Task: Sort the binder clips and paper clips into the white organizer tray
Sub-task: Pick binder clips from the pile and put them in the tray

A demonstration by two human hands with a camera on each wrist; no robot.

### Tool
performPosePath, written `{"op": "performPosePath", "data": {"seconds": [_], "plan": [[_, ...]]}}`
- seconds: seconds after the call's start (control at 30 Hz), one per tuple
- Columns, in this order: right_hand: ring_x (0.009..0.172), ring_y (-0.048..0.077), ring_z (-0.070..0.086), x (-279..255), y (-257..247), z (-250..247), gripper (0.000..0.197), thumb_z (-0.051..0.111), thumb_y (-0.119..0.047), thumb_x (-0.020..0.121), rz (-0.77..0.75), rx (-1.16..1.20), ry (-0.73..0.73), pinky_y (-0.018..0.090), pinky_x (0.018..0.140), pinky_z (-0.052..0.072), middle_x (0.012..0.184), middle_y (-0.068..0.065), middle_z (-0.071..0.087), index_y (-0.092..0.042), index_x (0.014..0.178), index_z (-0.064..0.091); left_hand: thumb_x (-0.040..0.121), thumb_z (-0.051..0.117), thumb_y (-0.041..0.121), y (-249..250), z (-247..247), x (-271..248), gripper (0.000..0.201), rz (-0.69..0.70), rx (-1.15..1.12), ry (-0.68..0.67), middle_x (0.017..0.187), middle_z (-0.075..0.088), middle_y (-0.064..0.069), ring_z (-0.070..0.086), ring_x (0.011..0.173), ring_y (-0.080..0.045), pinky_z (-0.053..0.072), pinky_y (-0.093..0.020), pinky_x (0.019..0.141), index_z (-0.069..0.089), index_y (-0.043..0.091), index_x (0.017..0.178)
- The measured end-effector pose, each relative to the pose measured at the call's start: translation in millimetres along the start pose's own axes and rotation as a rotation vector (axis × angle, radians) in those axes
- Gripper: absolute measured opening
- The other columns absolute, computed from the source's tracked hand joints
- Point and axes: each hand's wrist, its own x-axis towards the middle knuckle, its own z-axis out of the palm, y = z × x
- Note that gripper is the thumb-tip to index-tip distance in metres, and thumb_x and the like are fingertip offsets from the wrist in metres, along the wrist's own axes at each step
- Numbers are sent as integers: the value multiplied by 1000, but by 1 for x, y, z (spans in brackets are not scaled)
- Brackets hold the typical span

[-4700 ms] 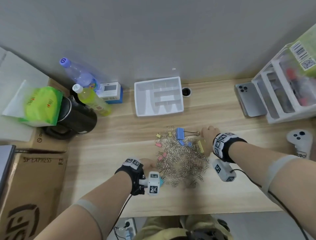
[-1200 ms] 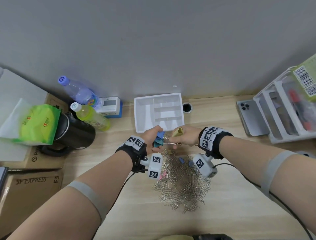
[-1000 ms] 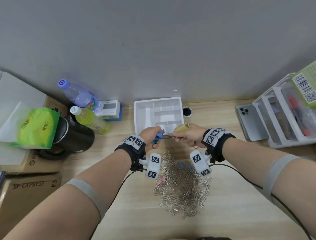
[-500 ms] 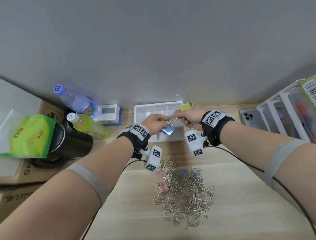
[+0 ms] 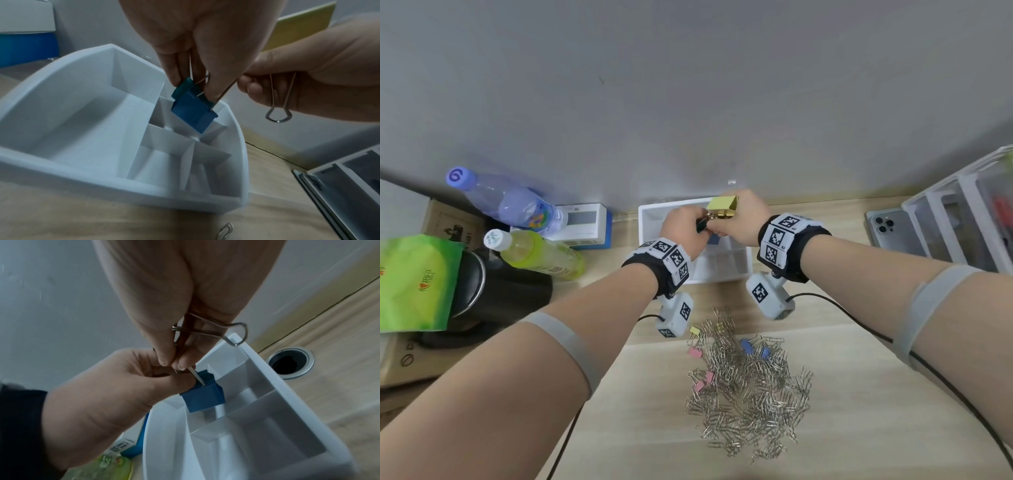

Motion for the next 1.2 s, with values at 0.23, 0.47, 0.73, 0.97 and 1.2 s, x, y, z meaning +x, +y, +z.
{"op": "performPosePath", "data": {"seconds": [0.23,0.47,0.73,0.97,1.2], "plan": [[69,16,62,-1,4,-1,16,77,-6,77,-31,115,-40,32,72,53,78,12,70,4,85,69,85,67,24,-10,7,-1,12,48,92,-22,82,67,-6,60,76,-25,47,-30,67,62,20,75],[74,24,46,3,19,-14,4,53,-3,81,102,-298,-95,27,67,36,85,7,44,-4,77,53,88,63,26,-17,8,0,15,82,187,-39,93,67,-4,62,86,-23,52,-35,78,71,14,89],[94,26,64,0,33,-14,33,55,-2,84,44,-665,-148,35,82,56,108,3,64,-20,110,65,91,61,24,-26,8,-2,14,158,308,-57,89,67,-4,57,92,-23,49,-37,81,69,13,88],[87,30,63,1,28,2,24,51,-12,89,-30,-726,-74,35,75,57,100,5,65,-25,100,68,88,61,26,-34,12,1,11,99,407,-78,86,65,-9,58,89,-29,49,-37,77,67,17,88],[100,28,61,4,32,7,32,49,-14,91,-90,-648,-48,41,86,53,113,3,67,-26,115,67,86,63,22,-38,16,-3,27,148,320,-24,102,64,-4,55,99,-26,47,-39,88,62,20,113]]}}
